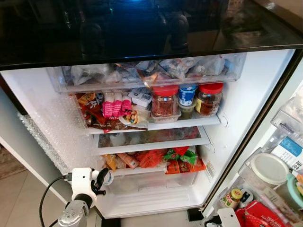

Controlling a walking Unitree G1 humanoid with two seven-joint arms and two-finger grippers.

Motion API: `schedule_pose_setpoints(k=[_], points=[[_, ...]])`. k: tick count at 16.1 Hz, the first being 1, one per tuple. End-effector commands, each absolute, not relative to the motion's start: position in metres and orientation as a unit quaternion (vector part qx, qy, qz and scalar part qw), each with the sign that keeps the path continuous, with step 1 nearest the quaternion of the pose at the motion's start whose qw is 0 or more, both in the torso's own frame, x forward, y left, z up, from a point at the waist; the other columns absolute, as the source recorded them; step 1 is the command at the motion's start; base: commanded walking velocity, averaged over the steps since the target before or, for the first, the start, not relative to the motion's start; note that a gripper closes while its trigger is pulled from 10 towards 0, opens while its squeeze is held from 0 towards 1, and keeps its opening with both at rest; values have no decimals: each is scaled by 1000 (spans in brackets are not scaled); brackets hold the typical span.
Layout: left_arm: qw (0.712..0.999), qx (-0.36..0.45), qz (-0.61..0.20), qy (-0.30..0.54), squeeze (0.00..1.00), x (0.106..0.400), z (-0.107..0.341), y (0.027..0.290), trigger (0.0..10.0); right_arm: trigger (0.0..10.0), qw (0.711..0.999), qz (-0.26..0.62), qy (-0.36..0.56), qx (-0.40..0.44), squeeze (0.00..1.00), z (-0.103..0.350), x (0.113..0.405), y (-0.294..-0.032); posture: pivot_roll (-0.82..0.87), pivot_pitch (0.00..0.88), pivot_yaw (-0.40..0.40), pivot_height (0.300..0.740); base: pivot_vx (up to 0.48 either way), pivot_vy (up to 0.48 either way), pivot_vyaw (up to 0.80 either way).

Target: Restocking fridge

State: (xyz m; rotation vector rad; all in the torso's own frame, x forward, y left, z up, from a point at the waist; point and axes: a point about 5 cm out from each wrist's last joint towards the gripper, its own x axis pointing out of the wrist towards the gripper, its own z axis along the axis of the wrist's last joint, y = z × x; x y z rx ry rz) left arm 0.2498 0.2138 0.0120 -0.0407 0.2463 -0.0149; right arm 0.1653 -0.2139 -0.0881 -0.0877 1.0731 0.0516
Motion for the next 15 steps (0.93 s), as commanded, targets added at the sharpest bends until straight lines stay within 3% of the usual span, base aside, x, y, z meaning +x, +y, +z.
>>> schedule_pose_setpoints(k=[1,3,7,11,13,15], points=[[993,-23,-7,113,0,254,17,214,10000,10000,859,24,510,-43,0,-87,166,-216,17,0,14,740,0,0,0],[994,-22,-8,110,0,256,19,214,10000,10000,858,28,511,-44,0,-88,166,-216,14,0,15,740,0,0,0],[994,-21,-14,108,0,257,19,212,10000,10000,859,32,510,-41,0,-88,165,-215,11,0,15,697,0,0,0],[994,-15,-24,105,0,260,21,208,10000,10000,862,29,505,-35,0,-88,164,-216,8,0,18,697,0,0,0],[994,-11,-27,104,0,261,22,207,10000,10000,865,36,500,-29,0,-87,165,-214,7,0,18,657,0,0,0],[994,0,-34,103,0,263,24,204,10000,10000,867,31,497,-26,0,-87,165,-214,10,0,18,653,0,0,0]])
